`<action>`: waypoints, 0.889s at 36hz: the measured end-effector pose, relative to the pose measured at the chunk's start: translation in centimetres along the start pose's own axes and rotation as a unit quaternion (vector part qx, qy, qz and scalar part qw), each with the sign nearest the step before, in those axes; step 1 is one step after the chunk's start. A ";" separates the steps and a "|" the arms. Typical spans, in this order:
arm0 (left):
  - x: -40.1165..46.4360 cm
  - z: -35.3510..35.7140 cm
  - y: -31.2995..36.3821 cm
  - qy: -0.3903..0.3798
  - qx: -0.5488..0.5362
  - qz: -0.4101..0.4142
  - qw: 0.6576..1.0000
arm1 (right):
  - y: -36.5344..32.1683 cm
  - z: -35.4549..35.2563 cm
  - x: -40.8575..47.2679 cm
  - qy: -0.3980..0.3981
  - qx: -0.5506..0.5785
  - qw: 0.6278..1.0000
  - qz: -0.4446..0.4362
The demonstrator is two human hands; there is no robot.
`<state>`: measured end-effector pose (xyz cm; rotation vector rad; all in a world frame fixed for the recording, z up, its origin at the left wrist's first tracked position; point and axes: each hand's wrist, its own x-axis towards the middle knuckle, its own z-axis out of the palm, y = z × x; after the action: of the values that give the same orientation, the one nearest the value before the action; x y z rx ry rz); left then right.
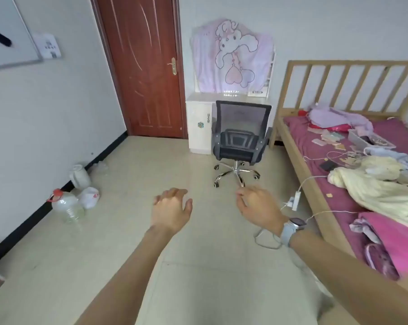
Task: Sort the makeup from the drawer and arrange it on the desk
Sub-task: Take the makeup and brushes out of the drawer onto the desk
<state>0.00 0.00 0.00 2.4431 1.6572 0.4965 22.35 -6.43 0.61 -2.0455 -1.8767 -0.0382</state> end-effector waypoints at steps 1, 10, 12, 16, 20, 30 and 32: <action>0.8 0.3 -0.7 -0.006 -0.012 -0.009 1.000 | 0.0 1.1 1.0 -0.013 -0.002 1.000 0.000; 9.1 7.5 -7.2 -0.056 -0.028 -0.057 0.996 | 1.1 10.7 9.2 -0.082 0.036 0.995 0.033; 11.4 9.2 -8.3 -0.074 -0.033 -0.073 0.994 | 2.0 12.6 11.5 -0.095 0.047 0.994 0.042; 18.0 12.4 -9.9 -0.097 -0.036 -0.092 0.990 | 4.2 16.4 17.8 -0.118 0.049 0.990 0.056; 26.9 15.2 -11.3 -0.116 -0.032 -0.090 0.989 | 6.4 19.7 26.2 -0.133 0.048 0.988 0.068; 50.7 15.7 -13.2 -0.091 -0.057 -0.139 0.984 | 9.2 22.7 50.6 -0.162 0.056 0.984 0.044; 54.2 15.7 -14.5 -0.085 -0.062 -0.153 0.983 | 9.0 23.4 54.9 -0.169 0.057 0.983 0.031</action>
<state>11.02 56.51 -8.85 2.0306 1.8234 0.3267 32.19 52.29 -9.15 -2.1324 -1.9512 0.4501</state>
